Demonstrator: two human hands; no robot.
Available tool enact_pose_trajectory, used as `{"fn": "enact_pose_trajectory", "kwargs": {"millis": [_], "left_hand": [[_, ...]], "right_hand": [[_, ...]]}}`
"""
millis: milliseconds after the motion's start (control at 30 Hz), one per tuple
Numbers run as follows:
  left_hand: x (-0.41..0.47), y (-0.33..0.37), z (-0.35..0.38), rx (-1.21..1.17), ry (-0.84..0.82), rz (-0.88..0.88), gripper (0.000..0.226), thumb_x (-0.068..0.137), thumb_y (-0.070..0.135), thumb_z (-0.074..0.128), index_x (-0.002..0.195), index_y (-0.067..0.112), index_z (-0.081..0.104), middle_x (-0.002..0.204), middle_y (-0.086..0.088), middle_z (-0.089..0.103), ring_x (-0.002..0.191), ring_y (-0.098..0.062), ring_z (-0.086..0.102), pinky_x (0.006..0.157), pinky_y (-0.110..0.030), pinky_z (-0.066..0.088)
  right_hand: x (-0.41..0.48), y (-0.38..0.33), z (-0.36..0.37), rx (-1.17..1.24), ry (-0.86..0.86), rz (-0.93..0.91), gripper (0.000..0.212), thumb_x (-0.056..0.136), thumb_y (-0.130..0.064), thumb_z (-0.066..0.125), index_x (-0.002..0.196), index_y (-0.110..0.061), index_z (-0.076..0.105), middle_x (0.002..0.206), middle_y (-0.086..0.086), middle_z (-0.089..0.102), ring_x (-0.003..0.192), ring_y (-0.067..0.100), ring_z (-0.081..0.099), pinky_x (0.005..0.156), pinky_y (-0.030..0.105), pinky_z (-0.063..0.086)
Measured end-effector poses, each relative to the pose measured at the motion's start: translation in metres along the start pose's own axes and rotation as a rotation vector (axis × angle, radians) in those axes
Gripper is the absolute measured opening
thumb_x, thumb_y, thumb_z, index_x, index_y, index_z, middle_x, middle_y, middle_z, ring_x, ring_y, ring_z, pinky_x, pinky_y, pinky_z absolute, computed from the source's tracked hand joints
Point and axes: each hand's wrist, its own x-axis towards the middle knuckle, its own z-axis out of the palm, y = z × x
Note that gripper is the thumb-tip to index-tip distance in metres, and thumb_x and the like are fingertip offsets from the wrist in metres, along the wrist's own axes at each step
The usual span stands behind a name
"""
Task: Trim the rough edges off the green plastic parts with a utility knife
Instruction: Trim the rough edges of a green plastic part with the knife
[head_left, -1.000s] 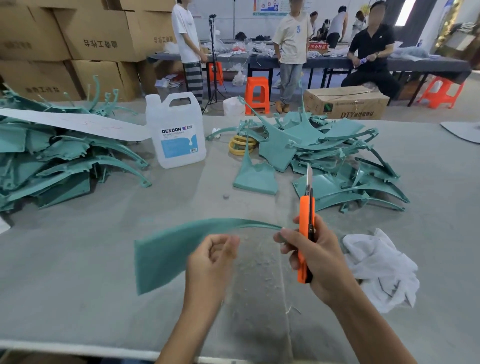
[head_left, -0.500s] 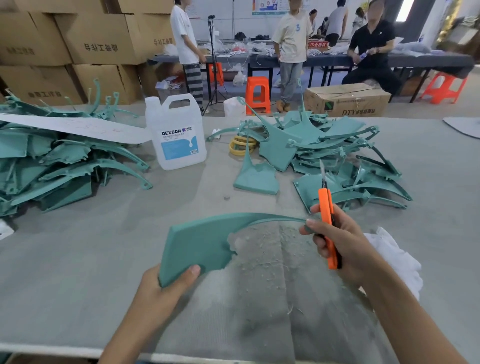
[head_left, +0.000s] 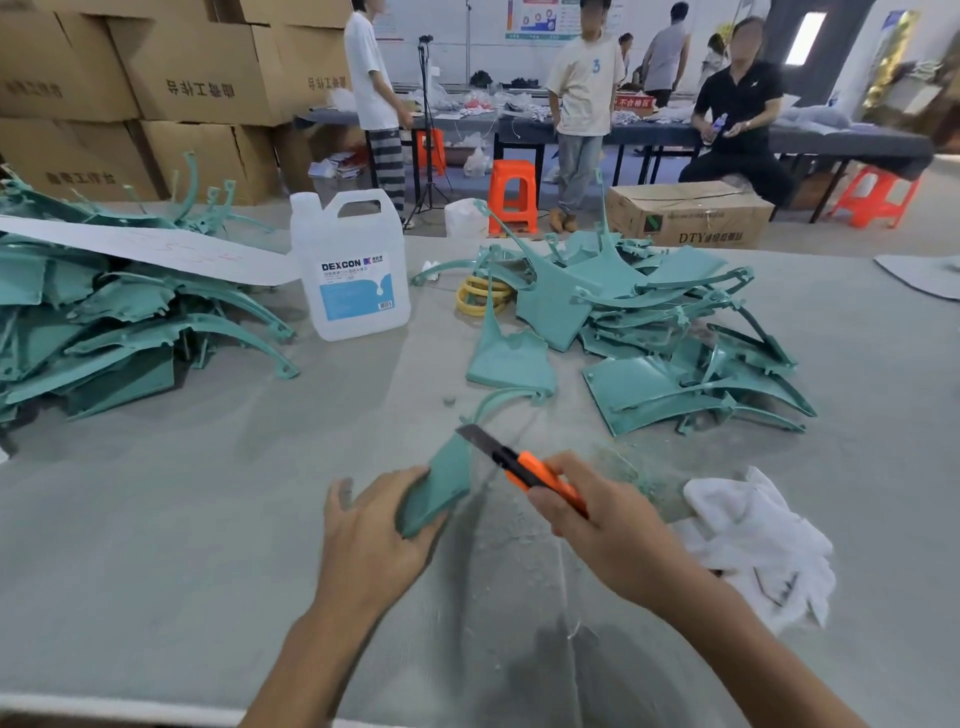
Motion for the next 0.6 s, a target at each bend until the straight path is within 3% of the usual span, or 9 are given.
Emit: {"fn": "enact_pose_trajectory", "kwargs": {"millis": [67,167,233,267,300,367,433,600], "left_hand": [[-0.001,0.006,0.005,-0.081,-0.024,-0.055,0.036,0.088,0.047,0.064,0.120,0.030,0.061,0.109,0.022,0.064,0.107,-0.005,0.054,0.108,-0.045,0.036],[-0.001,0.009,0.009,-0.238,-0.163,-0.127,0.038,0.096,0.024,0.059,0.123,0.042,0.041,0.118,0.024,0.057,0.109,-0.011,0.060,0.084,-0.029,0.048],[-0.001,0.007,0.012,-0.234,-0.193,-0.127,0.041,0.099,0.022,0.053,0.127,0.046,0.034,0.110,0.014,0.064,0.095,-0.017,0.066,0.065,-0.021,0.045],[-0.001,0.005,0.012,-0.230,-0.200,-0.134,0.044,0.099,0.023,0.052,0.132,0.046,0.033,0.111,0.010,0.066,0.093,-0.019,0.066,0.064,-0.021,0.044],[-0.001,0.005,0.013,-0.223,-0.204,-0.138,0.050,0.100,0.022,0.051,0.140,0.045,0.033,0.120,0.007,0.067,0.099,-0.020,0.065,0.068,-0.023,0.046],[-0.001,0.004,0.014,-0.202,-0.216,-0.127,0.059,0.101,0.019,0.050,0.154,0.038,0.031,0.146,0.010,0.053,0.127,-0.018,0.055,0.095,-0.026,0.046],[-0.001,0.005,0.014,-0.188,-0.230,-0.108,0.061,0.102,0.018,0.050,0.157,0.034,0.028,0.158,0.014,0.037,0.142,-0.011,0.040,0.114,-0.026,0.035],[-0.003,0.005,0.017,-0.148,-0.247,-0.072,0.064,0.102,0.014,0.049,0.159,0.031,0.024,0.163,0.014,0.025,0.149,-0.007,0.028,0.120,-0.022,0.022]], "right_hand": [[-0.003,-0.002,0.000,-0.047,-0.055,-0.027,0.021,0.099,-0.061,0.039,0.108,-0.043,0.045,0.074,-0.002,0.065,0.058,0.015,0.060,0.059,0.042,0.051],[-0.001,-0.005,-0.009,-0.160,-0.049,-0.081,0.026,0.099,-0.063,0.035,0.107,-0.041,0.046,0.067,-0.005,0.060,0.057,0.013,0.057,0.052,0.031,0.042],[0.001,-0.004,-0.016,-0.269,-0.052,-0.122,0.031,0.099,-0.065,0.032,0.108,-0.038,0.046,0.065,-0.006,0.058,0.055,0.012,0.056,0.052,0.028,0.040],[0.002,-0.004,-0.019,-0.313,-0.061,-0.143,0.032,0.099,-0.065,0.031,0.109,-0.039,0.046,0.064,-0.007,0.058,0.054,0.012,0.055,0.052,0.027,0.041],[0.003,-0.004,-0.021,-0.342,-0.068,-0.163,0.034,0.099,-0.067,0.029,0.108,-0.039,0.047,0.064,-0.007,0.058,0.054,0.011,0.055,0.051,0.027,0.040],[0.007,-0.003,-0.023,-0.382,-0.069,-0.198,0.039,0.097,-0.070,0.024,0.108,-0.041,0.047,0.064,-0.008,0.058,0.052,0.009,0.054,0.049,0.025,0.039],[0.016,0.001,-0.025,-0.426,-0.044,-0.208,0.045,0.095,-0.072,0.019,0.108,-0.040,0.048,0.063,-0.008,0.056,0.050,0.008,0.053,0.049,0.025,0.040],[0.064,0.018,-0.025,-0.440,0.009,-0.137,0.030,0.102,-0.060,0.036,0.103,-0.035,0.052,0.064,-0.009,0.053,0.053,0.005,0.051,0.049,0.026,0.036]]}}
